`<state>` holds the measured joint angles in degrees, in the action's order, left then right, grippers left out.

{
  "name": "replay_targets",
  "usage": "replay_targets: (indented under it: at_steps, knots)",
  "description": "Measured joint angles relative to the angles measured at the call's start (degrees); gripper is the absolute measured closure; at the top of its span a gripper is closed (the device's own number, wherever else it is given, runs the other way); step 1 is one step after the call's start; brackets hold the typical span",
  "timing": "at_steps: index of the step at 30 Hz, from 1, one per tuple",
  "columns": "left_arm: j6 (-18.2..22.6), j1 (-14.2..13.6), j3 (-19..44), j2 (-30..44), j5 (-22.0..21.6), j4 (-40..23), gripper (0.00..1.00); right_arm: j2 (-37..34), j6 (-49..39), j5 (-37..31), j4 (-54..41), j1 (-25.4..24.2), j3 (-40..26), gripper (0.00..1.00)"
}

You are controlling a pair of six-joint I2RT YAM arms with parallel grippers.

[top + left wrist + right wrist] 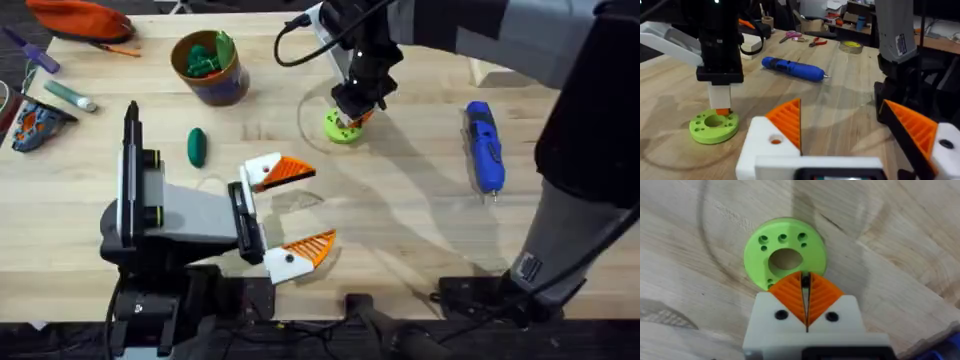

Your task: Pick up the gripper from the table and insert it into the empty holder that is missing its gripper. Then pick up a screw, insert it into the mounting hole, and use the screwdriver to tighten it. Finally, clean up the table by picking up the vegetable and placing it into the bucket.

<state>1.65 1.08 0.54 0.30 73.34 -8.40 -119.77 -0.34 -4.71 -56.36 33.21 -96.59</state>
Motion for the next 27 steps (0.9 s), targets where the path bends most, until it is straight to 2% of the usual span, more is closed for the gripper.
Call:
replay_targets:
  at_steps: [14,22,27]
  knots:
    - [0.00,0.00,0.00,0.01,0.00,0.00,0.015,0.41,0.02,0.00,-0.60,0.00,0.00,0.995]
    - [0.00,0.00,0.00,0.00,0.00,0.00,0.015,5.53,0.02,0.02,-2.41,0.00,-0.29,0.995]
    - [0.00,0.00,0.00,0.02,0.00,0.00,0.014,6.26,0.02,0.02,-3.57,0.00,-1.71,0.995]
